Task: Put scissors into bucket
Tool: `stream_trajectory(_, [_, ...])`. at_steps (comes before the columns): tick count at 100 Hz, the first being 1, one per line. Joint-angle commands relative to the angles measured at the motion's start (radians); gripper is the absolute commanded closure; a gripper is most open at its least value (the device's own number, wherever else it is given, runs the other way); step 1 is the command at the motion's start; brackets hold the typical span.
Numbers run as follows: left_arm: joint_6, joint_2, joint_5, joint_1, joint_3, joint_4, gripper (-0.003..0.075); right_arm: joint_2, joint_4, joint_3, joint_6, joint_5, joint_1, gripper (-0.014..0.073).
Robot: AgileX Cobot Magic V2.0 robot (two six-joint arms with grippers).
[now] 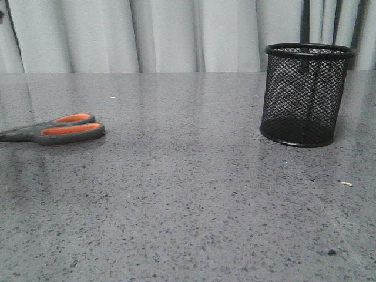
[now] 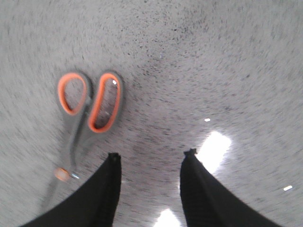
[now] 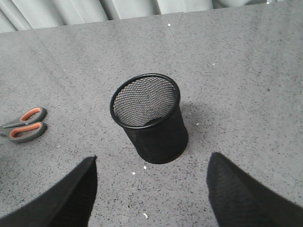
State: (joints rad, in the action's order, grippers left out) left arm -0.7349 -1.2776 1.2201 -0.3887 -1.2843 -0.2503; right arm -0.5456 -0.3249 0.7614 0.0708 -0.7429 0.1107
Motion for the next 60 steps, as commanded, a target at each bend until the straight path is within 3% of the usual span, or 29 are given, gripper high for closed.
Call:
stream_trajectory(1, [-0.146,-0.072,0.057,-0.022,-0.12,0.036,0.0442,-0.01,-0.014,0.032,0.015,0.087,0.009,0.0147])
stream_trajectory(35, [-0.249,-0.21,0.057,-0.017,-0.171,0.275,0.0438,-0.01,-0.014,0.032,0.015,0.092,0.019,0.0148])
stream_trajectory(60, [-0.254,-0.286,0.042,0.058,-0.171,0.25,0.0336,-0.01,-0.009,0.027,0.015,0.116,0.058,0.0148])
